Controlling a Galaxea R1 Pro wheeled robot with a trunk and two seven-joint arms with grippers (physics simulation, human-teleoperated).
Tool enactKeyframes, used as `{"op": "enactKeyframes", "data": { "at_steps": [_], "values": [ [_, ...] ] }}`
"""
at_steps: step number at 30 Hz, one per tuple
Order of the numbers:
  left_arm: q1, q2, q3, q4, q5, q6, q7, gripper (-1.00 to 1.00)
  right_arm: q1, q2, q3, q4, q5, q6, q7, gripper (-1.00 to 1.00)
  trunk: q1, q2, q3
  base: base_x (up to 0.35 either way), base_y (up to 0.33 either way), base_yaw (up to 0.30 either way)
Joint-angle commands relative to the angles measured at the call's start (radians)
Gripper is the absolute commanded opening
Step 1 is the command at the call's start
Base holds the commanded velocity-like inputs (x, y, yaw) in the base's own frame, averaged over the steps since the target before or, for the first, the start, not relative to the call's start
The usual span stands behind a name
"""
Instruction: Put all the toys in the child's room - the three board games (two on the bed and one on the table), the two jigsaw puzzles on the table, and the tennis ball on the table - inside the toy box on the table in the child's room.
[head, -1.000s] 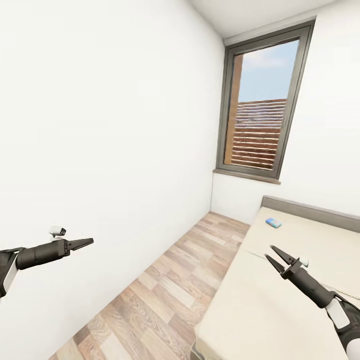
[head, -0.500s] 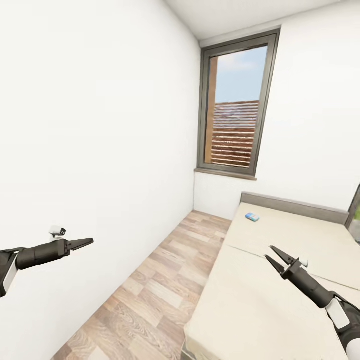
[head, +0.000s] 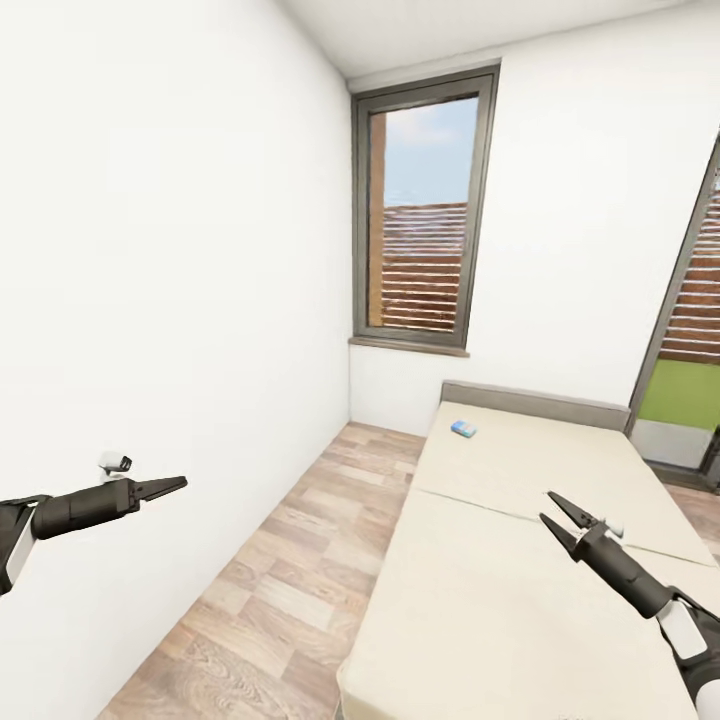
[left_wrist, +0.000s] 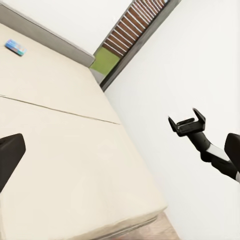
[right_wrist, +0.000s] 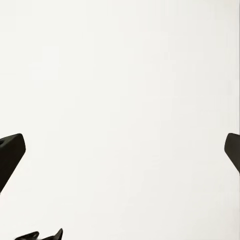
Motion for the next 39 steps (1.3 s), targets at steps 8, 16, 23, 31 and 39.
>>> {"op": "enactKeyframes", "data": {
  "at_steps": [8, 16, 23, 31, 39],
  "values": [
    [0.000, 0.001, 0.000, 0.000, -0.001, 0.011, -0.004, 1.00, -0.001, 0.002, -0.065, 0.000, -0.002, 0.029, -0.061, 1.00, 0.001, -0.001, -0.005, 0.116, 0.000, -0.208],
    [0.000, 0.000, -0.001, 0.000, 0.000, 0.011, -0.004, 1.00, -0.001, 0.002, -0.079, 0.000, -0.003, 0.041, -0.081, 1.00, 0.001, -0.001, -0.010, 0.031, 0.045, -0.077],
    [0.000, 0.000, -0.001, 0.000, 0.000, 0.011, -0.004, 1.00, -0.001, 0.001, -0.082, 0.000, -0.002, 0.043, -0.084, 1.00, 0.001, -0.001, -0.011, 0.006, 0.103, -0.015],
    [0.000, 0.000, 0.000, 0.000, 0.000, 0.011, -0.004, 1.00, -0.001, 0.001, -0.082, 0.000, -0.003, 0.044, -0.085, 1.00, 0.001, -0.001, -0.016, 0.001, 0.027, -0.053],
    [0.000, 0.000, 0.000, 0.000, 0.000, 0.011, -0.004, 1.00, -0.001, 0.001, -0.083, 0.001, -0.003, 0.044, -0.085, 1.00, 0.001, -0.001, -0.025, 0.000, 0.005, -0.119]
  ]
}}
